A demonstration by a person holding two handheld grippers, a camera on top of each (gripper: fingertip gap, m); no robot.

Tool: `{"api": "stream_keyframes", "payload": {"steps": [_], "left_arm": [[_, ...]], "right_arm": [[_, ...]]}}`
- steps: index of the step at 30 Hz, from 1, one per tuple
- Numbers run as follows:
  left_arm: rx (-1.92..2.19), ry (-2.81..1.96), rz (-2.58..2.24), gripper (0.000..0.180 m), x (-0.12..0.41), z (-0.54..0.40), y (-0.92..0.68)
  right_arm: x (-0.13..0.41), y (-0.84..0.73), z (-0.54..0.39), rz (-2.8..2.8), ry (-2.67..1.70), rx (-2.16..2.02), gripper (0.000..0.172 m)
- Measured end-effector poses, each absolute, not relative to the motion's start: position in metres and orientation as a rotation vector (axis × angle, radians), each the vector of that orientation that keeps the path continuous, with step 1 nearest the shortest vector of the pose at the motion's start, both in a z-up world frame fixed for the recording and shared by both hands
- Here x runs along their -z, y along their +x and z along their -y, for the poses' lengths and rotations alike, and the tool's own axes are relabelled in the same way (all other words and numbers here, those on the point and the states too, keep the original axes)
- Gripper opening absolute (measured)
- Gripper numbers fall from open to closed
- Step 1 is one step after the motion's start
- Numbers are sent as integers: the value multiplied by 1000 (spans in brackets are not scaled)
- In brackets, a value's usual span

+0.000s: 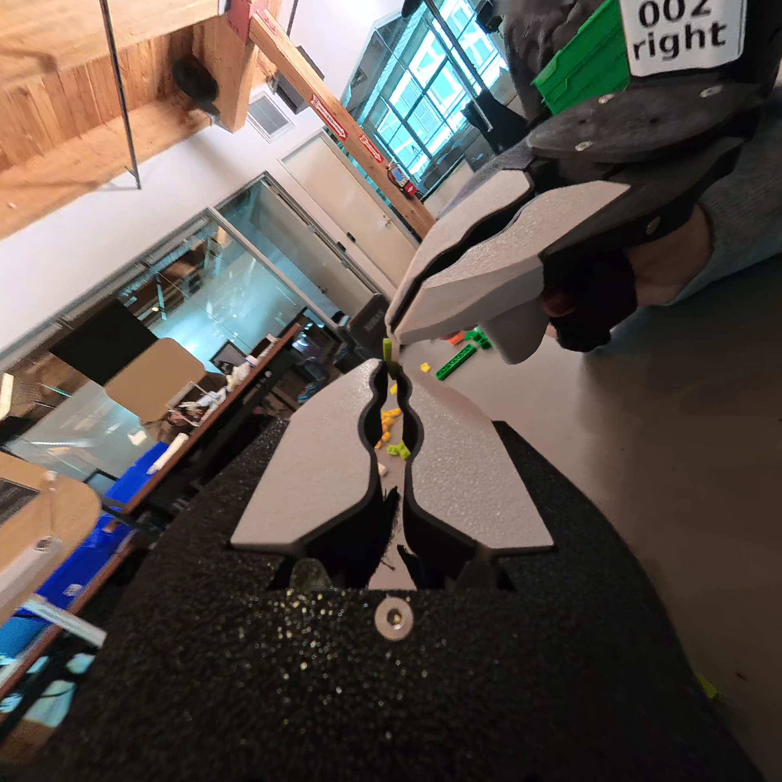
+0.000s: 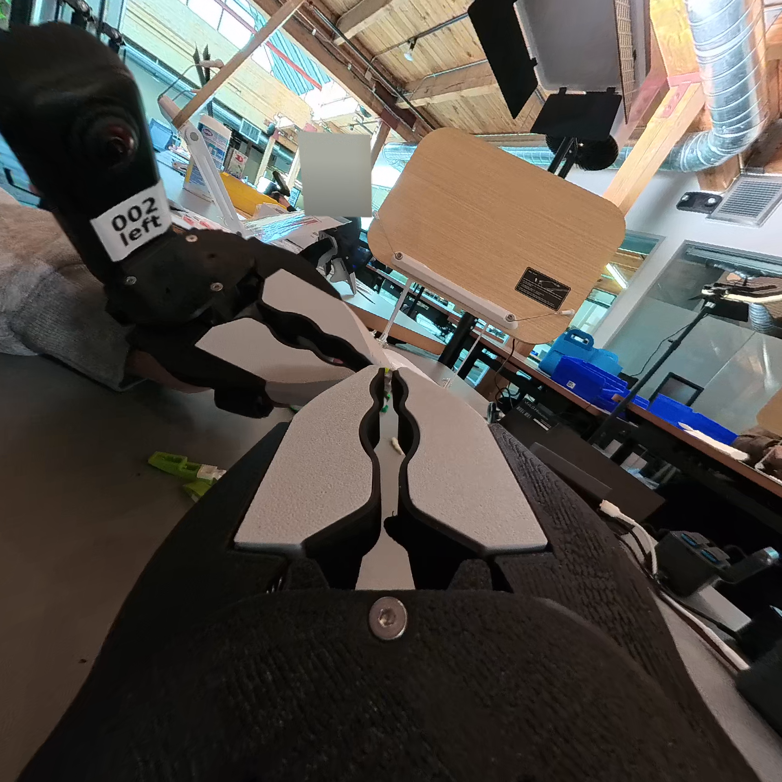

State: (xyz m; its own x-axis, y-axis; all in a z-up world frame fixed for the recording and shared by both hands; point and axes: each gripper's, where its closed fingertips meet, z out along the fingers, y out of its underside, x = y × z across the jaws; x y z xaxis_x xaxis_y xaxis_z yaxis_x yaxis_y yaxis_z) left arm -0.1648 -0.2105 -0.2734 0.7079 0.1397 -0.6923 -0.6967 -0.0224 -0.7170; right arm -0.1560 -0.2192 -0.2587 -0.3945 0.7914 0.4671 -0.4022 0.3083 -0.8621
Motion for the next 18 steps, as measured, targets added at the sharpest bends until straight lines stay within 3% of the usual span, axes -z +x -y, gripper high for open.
{"api": "stream_keyframes", "payload": {"steps": [4,9,13,18], "left_arm": [[-504,-1499,-428,3,274,210,-162],[7,-1621,-262,3,281,206,-149],[418,-1684,-186,3,288,206,-135],[649,-1640,-75,2,284,210,-141]], "right_arm": [[257,-155,219,1458,-376,-1356,3],[250,-151,219,1423,-357,-1383,19],[252,-151,214,1474,-408,-1462,19],[256,-146,215,1595,-459,-1589,20]]}}
